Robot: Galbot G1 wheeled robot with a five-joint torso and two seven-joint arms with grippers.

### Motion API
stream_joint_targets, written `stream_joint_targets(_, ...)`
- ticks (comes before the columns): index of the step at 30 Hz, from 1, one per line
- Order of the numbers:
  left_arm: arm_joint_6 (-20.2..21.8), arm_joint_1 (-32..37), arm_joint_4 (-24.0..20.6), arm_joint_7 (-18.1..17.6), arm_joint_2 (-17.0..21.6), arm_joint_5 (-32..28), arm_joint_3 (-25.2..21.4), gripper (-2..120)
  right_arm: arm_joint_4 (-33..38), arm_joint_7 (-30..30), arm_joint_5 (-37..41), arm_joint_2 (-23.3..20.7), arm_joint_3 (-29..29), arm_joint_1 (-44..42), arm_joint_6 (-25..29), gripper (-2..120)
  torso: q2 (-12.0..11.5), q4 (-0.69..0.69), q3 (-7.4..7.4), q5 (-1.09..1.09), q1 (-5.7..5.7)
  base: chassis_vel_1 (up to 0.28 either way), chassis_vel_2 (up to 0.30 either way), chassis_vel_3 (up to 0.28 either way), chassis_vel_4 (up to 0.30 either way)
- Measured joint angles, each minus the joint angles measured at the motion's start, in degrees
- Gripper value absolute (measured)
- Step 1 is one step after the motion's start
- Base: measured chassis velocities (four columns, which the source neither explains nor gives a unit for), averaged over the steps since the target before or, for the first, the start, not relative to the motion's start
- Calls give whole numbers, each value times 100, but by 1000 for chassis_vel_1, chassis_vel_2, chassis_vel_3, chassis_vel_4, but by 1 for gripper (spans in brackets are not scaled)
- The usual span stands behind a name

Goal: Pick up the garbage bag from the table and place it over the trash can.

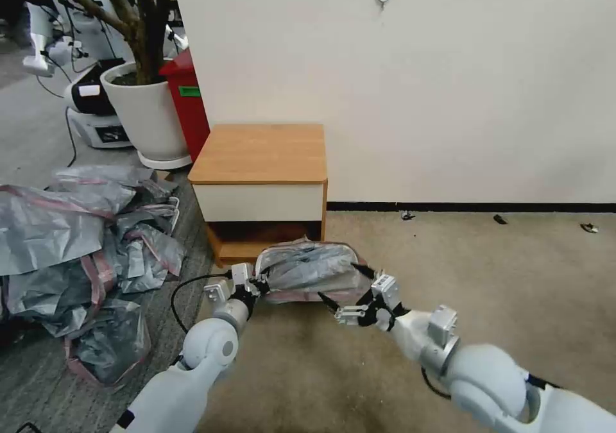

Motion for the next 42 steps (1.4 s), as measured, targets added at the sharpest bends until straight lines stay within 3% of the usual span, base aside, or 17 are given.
stream_joint_targets(1, 0, 0, 0, 0, 0, 0, 0, 3, 0, 0, 0, 0, 0, 0, 0, 100, 0, 0, 0, 0, 0, 0, 0, 0, 0)
stream_joint_targets(3, 1, 14, -8, -6, -94, 0, -73, 3, 126, 642, 496, 391, 96, 5, -364, 100, 0, 0, 0, 1, 0, 0, 0, 0, 0)
stream_joint_targets(5, 2, 22, -9, -10, -227, 5, -165, 3, 241, 1501, 1090, 1030, 335, -13, -725, 99, 0, 0, 0, -1, 0, 0, 0, 0, 0)
stream_joint_targets(6, 2, 22, -9, -10, -227, 5, -165, 3, 241, 1501, 1090, 1030, 335, -13, -725, 99, 0, 0, 0, -1, 0, 0, 0, 0, 0)
stream_joint_targets(9, 1, -2, 13, -23, -371, 24, -251, 3, 290, 2195, 1400, 1741, 625, -156, -842, 97, 0, 0, 0, 0, 0, 0, 0, 0, 0)
stream_joint_targets(18, -23, -18, -1, -34, -509, 63, -314, 2, 182, 2579, 1482, 2645, 704, -346, -900, 97, 0, -1, 0, 0, 0, 0, 0, 0, 0)
stream_joint_targets(26, -28, 37, -73, -34, -480, 73, -295, 2, 0, 2588, 1578, 2931, 685, -152, -872, 97, 0, 0, 0, 0, 0, 0, 0, 0, 0)
stream_joint_targets(42, -28, 34, -81, -33, -431, 74, -248, 2, -127, 2503, 1368, 2862, 694, -133, -841, 97, 0, 0, 0, 0, 0, 0, 0, 0, 0)
